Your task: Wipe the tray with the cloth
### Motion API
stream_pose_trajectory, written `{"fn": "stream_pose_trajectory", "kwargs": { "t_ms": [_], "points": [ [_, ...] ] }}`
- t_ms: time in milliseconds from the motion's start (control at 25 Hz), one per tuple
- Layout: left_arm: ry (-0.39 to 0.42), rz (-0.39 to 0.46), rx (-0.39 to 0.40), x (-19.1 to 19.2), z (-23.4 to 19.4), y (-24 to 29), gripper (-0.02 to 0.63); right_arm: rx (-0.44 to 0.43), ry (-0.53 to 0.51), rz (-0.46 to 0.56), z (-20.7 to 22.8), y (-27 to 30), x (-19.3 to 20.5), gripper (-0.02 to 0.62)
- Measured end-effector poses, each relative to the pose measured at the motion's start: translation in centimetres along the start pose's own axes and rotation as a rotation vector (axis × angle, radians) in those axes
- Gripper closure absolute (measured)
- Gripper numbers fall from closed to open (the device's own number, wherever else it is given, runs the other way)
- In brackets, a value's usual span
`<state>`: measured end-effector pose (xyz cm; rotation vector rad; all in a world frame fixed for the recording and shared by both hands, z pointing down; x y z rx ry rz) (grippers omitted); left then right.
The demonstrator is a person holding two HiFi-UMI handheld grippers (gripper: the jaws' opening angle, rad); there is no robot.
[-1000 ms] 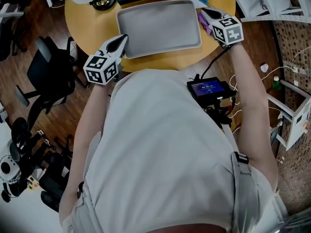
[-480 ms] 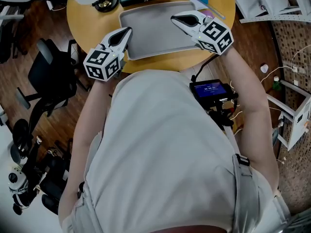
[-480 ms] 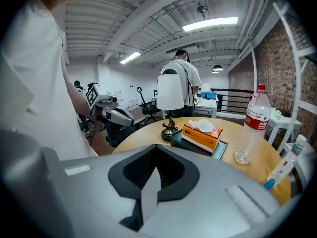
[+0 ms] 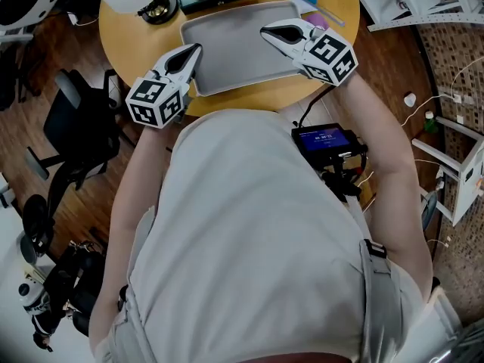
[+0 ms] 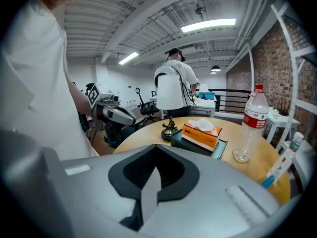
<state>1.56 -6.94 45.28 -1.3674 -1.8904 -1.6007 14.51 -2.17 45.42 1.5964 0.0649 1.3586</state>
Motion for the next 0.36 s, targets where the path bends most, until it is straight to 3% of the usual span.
{"fn": "stream_pose_trajectory", "kwargs": {
  "t_ms": [360],
  "points": [
    [0.012, 0.003, 0.009, -0.3, 0.5, 0.4, 0.606, 0.011, 0.001, 0.005, 0.0, -0.7, 0.1, 0.595]
  ]
}}
Point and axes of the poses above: the fingertips, and each gripper's own axes: y forward along the fingers, z to its right, x out of its underside, the point moved 1 cm from there along -y, backward along the fingers, and after that the axes turned 14 degrees about -z, right-handed, at the moved point
